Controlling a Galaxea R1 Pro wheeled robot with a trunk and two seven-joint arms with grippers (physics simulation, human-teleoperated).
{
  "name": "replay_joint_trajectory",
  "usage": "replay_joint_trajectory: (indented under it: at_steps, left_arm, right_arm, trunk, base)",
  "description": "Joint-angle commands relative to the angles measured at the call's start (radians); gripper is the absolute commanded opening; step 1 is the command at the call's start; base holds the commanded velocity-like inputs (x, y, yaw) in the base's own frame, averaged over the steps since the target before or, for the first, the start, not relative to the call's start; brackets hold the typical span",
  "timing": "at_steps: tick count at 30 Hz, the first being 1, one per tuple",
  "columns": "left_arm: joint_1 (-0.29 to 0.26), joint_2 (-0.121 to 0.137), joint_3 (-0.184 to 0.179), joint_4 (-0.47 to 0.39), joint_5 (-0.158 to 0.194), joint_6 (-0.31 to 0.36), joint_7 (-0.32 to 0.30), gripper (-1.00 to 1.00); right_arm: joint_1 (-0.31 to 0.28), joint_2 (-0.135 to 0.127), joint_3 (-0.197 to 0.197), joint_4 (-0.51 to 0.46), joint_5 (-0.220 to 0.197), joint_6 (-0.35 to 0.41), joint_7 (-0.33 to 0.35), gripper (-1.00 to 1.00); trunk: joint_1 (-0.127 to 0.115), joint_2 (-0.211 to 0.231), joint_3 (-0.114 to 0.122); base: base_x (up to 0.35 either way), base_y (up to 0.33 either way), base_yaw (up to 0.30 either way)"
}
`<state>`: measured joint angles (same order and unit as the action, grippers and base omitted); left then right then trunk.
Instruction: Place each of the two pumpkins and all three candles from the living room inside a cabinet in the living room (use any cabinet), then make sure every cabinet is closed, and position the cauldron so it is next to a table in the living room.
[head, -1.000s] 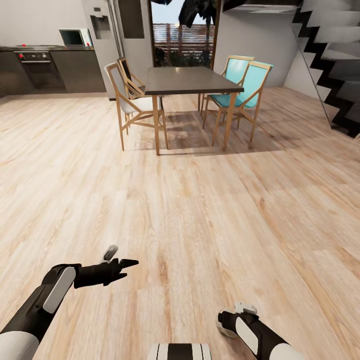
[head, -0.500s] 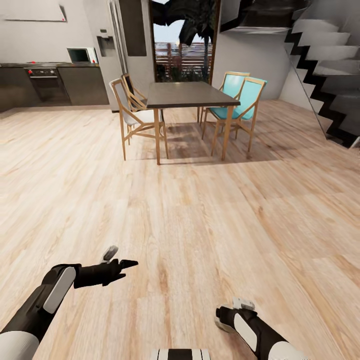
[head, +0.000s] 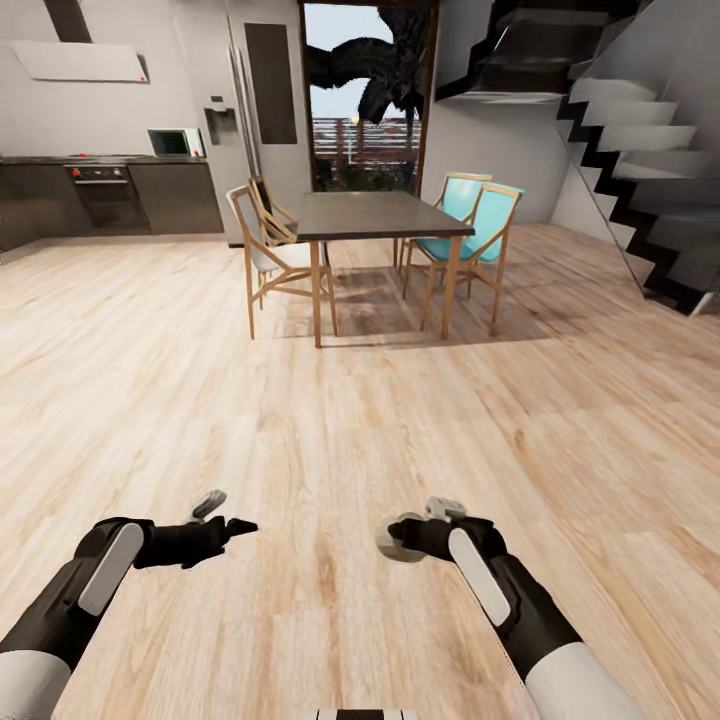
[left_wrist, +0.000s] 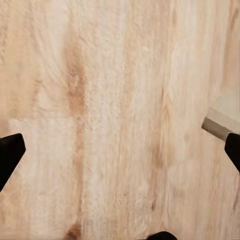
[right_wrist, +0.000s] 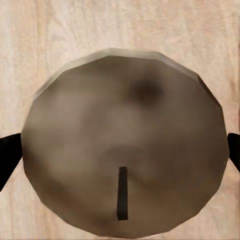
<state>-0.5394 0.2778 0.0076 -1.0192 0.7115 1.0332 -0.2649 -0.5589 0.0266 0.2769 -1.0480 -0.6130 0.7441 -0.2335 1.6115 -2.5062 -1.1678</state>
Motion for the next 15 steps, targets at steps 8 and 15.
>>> replay_joint_trajectory:
  at_steps: [8, 15]
  left_arm:
    - [-0.003, 0.007, 0.003, -0.019, -0.001, -0.001, 0.132, 1.00]
    - [-0.004, 0.005, 0.015, -0.022, 0.000, -0.002, 0.278, 1.00]
  right_arm:
    - [0.001, -0.004, -0.038, -0.054, -0.006, 0.022, -0.033, -1.00]
    - [0.001, -0.001, -0.033, -0.078, 0.007, 0.022, -0.039, -1.00]
  trunk:
    - [-0.003, 0.002, 0.031]
    - [-0.007, 0.004, 0.058]
  base:
    - [0.000, 0.000, 0.000]
    - [0.000, 0.000, 0.000]
